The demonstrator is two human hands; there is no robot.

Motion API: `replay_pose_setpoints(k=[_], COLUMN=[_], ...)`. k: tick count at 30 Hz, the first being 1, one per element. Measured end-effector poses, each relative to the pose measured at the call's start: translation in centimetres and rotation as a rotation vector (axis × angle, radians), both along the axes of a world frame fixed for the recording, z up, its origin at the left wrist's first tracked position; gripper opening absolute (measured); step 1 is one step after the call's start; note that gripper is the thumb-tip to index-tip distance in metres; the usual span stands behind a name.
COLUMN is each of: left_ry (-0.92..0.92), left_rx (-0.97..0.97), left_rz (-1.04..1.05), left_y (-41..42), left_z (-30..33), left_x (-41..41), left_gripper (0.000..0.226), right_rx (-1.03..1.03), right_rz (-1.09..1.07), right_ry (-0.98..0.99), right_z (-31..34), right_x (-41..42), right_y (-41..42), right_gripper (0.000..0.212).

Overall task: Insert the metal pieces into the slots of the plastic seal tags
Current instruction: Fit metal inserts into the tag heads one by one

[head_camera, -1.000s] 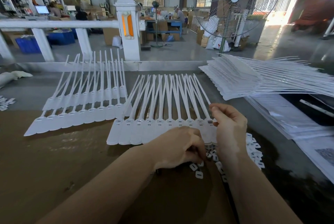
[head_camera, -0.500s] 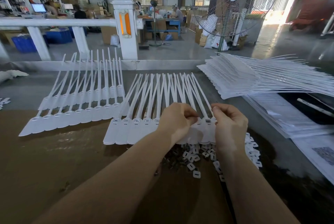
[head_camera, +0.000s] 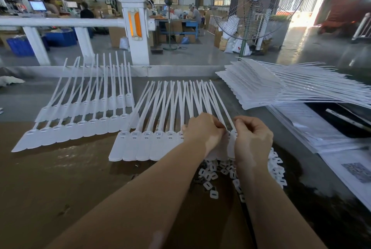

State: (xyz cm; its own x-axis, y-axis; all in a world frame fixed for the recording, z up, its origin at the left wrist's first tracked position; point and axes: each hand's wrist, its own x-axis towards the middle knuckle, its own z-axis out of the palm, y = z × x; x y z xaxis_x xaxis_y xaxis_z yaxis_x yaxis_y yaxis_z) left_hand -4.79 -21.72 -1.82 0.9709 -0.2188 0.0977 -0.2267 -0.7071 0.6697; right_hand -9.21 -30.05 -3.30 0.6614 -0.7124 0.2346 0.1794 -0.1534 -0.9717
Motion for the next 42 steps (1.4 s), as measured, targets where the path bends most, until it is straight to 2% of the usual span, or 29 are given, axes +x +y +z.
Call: replay_pose_setpoints(k=[11,20,26,37,42], left_ry=[0.042,0.049,0.046,0.166,0.147], left_rx=[-0.016,-0.079,-0.020,0.017,0.021], left_rz=[0.060,0.043,0.041,0.132,0.121], left_y=[-0.6,-0.4,-0.6,-1.3,-1.1], left_z=[-0.5,-0.8,-0.9,-0.2,0.0], left_x=[0.4,0.7,0.7,1.1,0.9], left_gripper=[0.010,0.009,0.013,0.008,0.008], right_rx=[-0.051,0.059,0.036,0.036,-0.021], right_rz=[0.001,-0.098,-0.093,-0.071,-0.042], right_ry=[0.013,-0.076,-0.075,-0.063,-0.048], right_z=[0.1,0.2,0.4,0.2,0.3], right_x=[-0.1,-0.1,-0.2,-0.2,-0.4], right_y=[0.2,-0.3,-0.2,0.0,0.1], right_gripper=[0.014,0.012,0.013,0.013,0.014])
